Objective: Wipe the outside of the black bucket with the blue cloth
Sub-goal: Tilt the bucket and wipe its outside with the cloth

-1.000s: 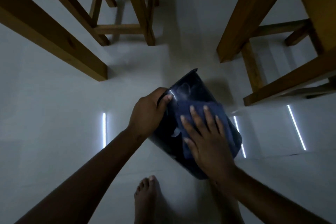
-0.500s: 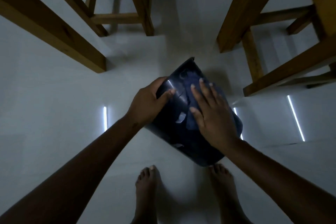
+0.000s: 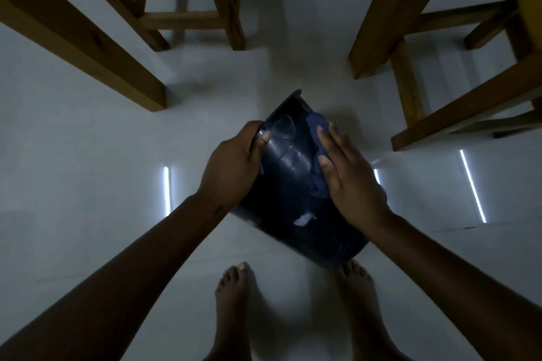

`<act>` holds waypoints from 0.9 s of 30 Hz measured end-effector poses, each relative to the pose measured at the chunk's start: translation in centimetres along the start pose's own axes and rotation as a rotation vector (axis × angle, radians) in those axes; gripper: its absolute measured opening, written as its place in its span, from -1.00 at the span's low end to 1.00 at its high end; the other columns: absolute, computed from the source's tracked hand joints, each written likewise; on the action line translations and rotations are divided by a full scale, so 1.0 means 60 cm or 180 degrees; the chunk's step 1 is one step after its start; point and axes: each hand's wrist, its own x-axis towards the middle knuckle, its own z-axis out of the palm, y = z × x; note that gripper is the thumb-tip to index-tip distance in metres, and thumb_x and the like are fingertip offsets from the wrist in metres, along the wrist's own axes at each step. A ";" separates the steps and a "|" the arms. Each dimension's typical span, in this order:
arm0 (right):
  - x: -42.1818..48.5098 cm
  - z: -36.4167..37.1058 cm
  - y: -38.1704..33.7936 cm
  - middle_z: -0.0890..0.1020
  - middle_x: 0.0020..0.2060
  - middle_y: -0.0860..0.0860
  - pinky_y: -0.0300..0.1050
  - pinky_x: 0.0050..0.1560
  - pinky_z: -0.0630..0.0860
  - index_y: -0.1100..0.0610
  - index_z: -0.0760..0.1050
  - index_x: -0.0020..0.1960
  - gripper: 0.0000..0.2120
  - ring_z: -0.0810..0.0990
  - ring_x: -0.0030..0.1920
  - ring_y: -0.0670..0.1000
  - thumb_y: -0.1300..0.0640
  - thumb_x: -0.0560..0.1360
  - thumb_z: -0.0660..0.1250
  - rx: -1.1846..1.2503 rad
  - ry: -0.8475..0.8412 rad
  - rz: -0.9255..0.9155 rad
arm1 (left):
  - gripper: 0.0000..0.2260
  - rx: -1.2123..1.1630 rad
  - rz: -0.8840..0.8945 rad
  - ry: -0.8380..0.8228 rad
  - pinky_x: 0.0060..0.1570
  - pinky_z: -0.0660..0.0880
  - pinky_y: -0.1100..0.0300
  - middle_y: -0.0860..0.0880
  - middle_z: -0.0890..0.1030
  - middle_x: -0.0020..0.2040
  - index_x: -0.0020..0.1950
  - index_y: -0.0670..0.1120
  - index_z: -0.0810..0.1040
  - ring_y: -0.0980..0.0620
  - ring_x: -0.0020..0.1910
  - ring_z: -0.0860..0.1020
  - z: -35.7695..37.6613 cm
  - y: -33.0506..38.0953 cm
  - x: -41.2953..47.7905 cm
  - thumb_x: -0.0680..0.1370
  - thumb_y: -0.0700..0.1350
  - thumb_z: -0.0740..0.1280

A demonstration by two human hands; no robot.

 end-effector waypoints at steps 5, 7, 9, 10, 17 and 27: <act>-0.093 0.036 -0.037 -0.02 0.55 0.02 0.20 0.46 0.08 -0.04 -0.11 0.54 -0.45 0.00 0.54 0.18 -0.08 0.58 -0.07 -0.0805 -0.0009 -0.0246 | -0.75 0.0143 0.0041 0.0024 -0.39 0.38 0.55 0.04 0.61 -0.29 0.22 0.01 0.44 0.25 -0.44 0.46 0.006 -0.005 0.000 0.66 0.04 0.05; -0.075 0.037 -0.046 -0.10 0.55 -0.02 0.16 0.47 -0.03 -0.08 -0.14 0.54 -0.44 -0.07 0.55 0.16 -0.10 0.59 -0.08 -0.0908 -0.0041 -0.0624 | -0.76 0.0090 0.0086 0.0060 -0.40 0.36 0.50 -0.01 0.65 -0.24 0.22 0.01 0.44 0.15 -0.39 0.51 0.008 -0.005 0.000 0.66 0.04 0.06; -0.028 0.024 -0.036 -0.06 0.56 -0.02 0.14 0.49 0.00 -0.10 -0.10 0.54 -0.47 -0.05 0.55 0.13 -0.12 0.60 -0.10 -0.0729 -0.0039 -0.0575 | -0.75 0.0052 0.0102 0.0054 -0.34 0.34 0.49 -0.02 0.65 -0.22 0.23 0.00 0.43 0.10 -0.33 0.53 0.008 -0.002 0.003 0.67 0.04 0.05; -0.012 0.015 -0.025 0.00 0.56 -0.01 0.15 0.50 0.06 -0.10 -0.07 0.54 -0.48 -0.01 0.55 0.12 -0.12 0.60 -0.11 -0.0472 -0.0013 -0.0353 | -0.74 0.0026 0.0083 0.0032 -0.32 0.34 0.49 -0.01 0.64 -0.22 0.24 0.00 0.43 0.10 -0.32 0.54 0.007 0.000 0.005 0.67 0.04 0.05; -0.087 0.031 -0.036 0.07 0.56 0.02 0.18 0.47 0.08 -0.07 -0.01 0.54 -0.50 0.01 0.54 0.16 -0.12 0.62 -0.16 -0.0722 -0.0028 -0.0238 | -0.77 -0.0268 -0.0062 -0.0038 -0.25 0.41 0.48 0.03 0.67 -0.13 0.20 0.04 0.48 0.16 -0.26 0.59 0.006 0.002 0.008 0.63 0.08 0.15; -0.041 0.007 0.039 0.14 0.54 -0.06 0.02 0.45 0.27 -0.16 0.01 0.53 -0.51 0.15 0.52 -0.01 -0.15 0.61 -0.10 0.0490 0.0091 0.0299 | -0.74 -0.0159 -0.0104 0.0016 -0.25 0.55 0.21 0.09 0.64 -0.18 0.20 0.09 0.42 0.09 -0.24 0.63 -0.002 -0.032 -0.039 0.58 0.16 0.18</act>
